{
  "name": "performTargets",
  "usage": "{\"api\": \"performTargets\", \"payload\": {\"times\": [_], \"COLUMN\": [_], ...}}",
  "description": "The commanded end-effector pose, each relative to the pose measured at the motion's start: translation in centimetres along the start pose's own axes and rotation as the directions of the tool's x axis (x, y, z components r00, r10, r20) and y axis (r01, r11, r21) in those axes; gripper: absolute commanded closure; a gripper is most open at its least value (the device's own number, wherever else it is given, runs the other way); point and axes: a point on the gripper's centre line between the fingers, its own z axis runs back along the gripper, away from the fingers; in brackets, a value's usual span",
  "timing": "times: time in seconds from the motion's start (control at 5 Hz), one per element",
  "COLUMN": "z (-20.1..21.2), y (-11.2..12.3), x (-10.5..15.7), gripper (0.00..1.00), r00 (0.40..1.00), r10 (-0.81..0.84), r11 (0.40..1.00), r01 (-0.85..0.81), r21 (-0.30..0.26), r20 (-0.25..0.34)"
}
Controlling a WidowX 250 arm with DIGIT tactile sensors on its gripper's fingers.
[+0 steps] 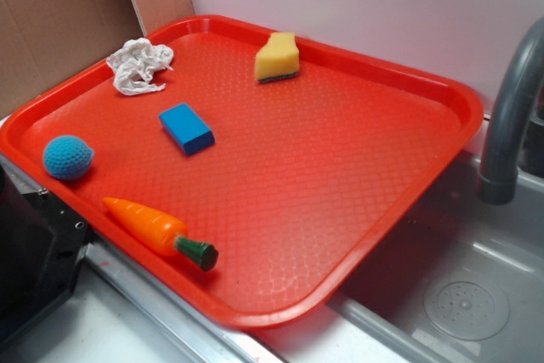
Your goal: Grab the green sponge.
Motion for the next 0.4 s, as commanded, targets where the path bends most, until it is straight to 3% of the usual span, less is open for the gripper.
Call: {"api": "performTargets", "payload": {"times": [0.0,0.2], "z": [0.0,-5.3], "y": [0.0,2.3], "x": [0.0,4.1], "gripper": [0.00,0.00], "r00": [1.000,0.966], "r10": [0.000,0.241], "r11": [1.000,0.965], "r01": [0.000,-0.229], "r21": [0.000,0.124], "r20": [0.000,-0.092]}}
